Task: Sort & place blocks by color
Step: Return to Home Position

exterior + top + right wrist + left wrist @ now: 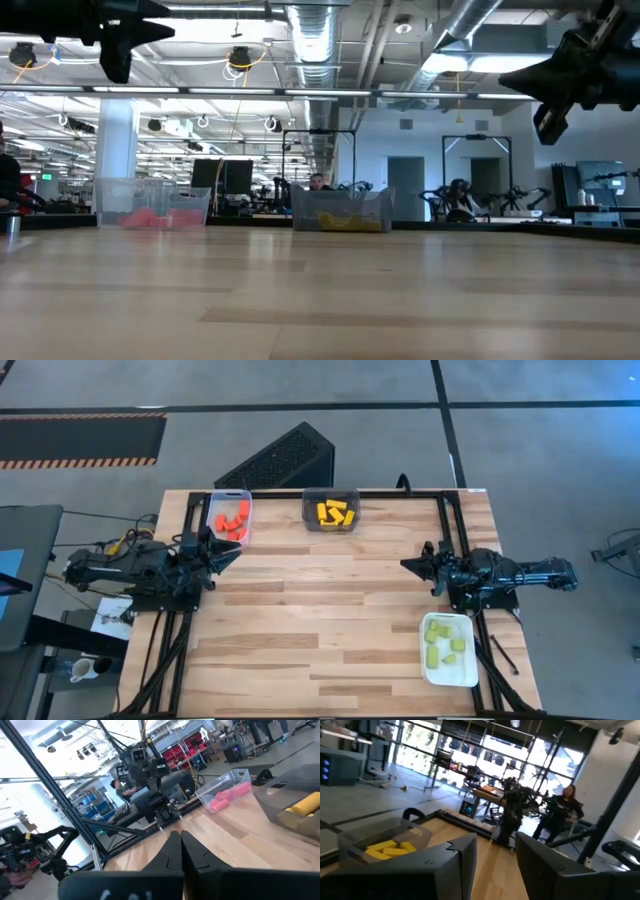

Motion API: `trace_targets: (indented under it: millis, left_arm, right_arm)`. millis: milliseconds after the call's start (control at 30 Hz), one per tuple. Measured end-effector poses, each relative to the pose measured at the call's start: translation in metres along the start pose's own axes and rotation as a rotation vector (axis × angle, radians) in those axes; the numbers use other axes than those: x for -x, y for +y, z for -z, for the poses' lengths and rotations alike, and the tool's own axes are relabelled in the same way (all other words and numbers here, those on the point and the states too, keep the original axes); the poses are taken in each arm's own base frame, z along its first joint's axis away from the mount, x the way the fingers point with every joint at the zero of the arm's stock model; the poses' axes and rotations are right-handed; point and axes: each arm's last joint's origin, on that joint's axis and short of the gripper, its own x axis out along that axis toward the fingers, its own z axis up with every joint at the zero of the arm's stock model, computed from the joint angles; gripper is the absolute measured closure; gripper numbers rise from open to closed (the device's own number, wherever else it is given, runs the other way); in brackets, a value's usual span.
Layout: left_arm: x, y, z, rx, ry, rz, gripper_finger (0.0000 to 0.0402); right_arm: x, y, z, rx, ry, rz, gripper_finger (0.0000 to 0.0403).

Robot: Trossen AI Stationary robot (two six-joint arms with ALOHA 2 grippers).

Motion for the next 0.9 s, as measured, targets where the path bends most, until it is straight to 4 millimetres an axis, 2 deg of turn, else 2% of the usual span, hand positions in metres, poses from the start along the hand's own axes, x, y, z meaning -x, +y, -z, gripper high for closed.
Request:
trace_targets:
  millis: [267, 500, 567, 733, 900]
  left_arm:
    - [-0.004, 0.0, 0.003, 0.012, 0.069, 0.112, 0.0336]
    - [0.018, 0.008, 0.003, 0.043, 0.066, 0.096, 0.0395]
    - [0.023, 0.01, 0.004, 0.058, 0.056, 0.074, 0.0399]
    - [0.02, 0.01, 0.006, 0.057, 0.081, 0.075, 0.04]
    - [0.014, 0.016, 0.03, 0.08, 0.108, 0.065, 0.0401]
  right_arm:
    - [0.0, -0.002, 0.004, 0.071, 0.044, 0.007, 0.0399]
    - [0.003, 0.0, 0.004, 0.091, 0.173, -0.012, 0.0399]
    - [0.004, 0.001, 0.004, 0.135, 0.215, -0.023, 0.0399]
    - [0.006, 0.001, 0.005, 0.198, 0.275, -0.045, 0.04]
    - [0.006, 0.002, 0.004, 0.206, 0.269, -0.048, 0.0397]
